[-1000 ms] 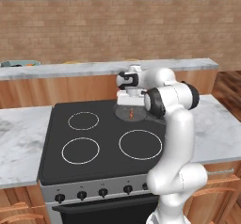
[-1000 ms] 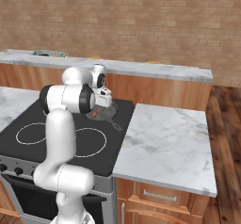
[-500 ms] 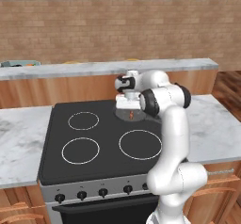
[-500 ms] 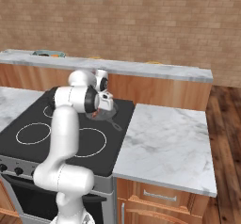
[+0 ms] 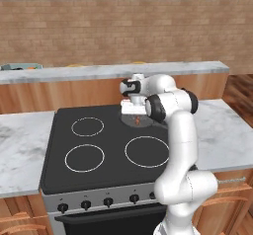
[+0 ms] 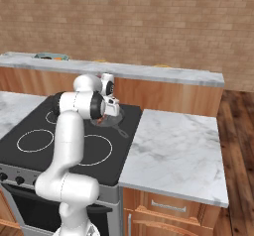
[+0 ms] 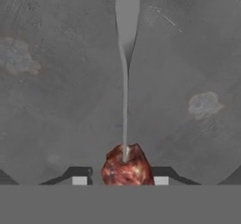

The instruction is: Place the cold items (carrot and sweet potato) from the fridge in one tupperware on the dining counter. Place the warm items (kebab skewer and hot dog) in the stove area in another tupperware.

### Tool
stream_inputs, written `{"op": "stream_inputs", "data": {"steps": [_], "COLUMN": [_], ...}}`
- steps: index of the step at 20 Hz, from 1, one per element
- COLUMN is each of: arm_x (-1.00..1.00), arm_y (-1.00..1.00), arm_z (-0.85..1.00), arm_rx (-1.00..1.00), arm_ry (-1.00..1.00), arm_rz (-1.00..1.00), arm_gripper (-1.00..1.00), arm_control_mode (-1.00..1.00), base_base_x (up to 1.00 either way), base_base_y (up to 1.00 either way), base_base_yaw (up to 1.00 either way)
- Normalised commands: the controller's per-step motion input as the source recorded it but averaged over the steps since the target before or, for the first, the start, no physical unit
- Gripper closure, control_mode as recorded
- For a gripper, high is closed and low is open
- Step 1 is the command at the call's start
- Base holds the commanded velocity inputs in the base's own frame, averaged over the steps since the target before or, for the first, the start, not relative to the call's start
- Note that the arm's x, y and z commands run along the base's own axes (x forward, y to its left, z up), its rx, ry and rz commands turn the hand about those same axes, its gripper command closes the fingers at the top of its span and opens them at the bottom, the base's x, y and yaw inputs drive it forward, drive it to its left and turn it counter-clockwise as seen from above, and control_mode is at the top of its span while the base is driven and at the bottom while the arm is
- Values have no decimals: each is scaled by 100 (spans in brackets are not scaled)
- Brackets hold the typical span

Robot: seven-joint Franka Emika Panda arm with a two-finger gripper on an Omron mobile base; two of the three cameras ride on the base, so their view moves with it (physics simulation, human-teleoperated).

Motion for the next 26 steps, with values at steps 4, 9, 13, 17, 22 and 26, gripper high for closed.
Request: {"op": "stream_inputs", "data": {"steps": [4,9,13,17,22,26], "arm_x": [-11,-25,-59,-71,-76,-86], "arm_y": [0,0,-16,-16,-12,-3], "arm_z": [0,9,72,88,79,50], "arm_rx": [0,0,2,5,9,8], "arm_ry": [-5,-7,-19,-21,-14,-11], "arm_rz": [0,-3,-13,-15,-17,-20], "arm_gripper": [100,100,100,100,100,100], "arm_control_mode": [-100,-100,-100,-100,-100,-100], "base_base_x": [0,0,0,0,0,0], "base_base_y": [0,0,0,0,0,0], "base_base_yaw": [0,0,0,0,0,0]}}
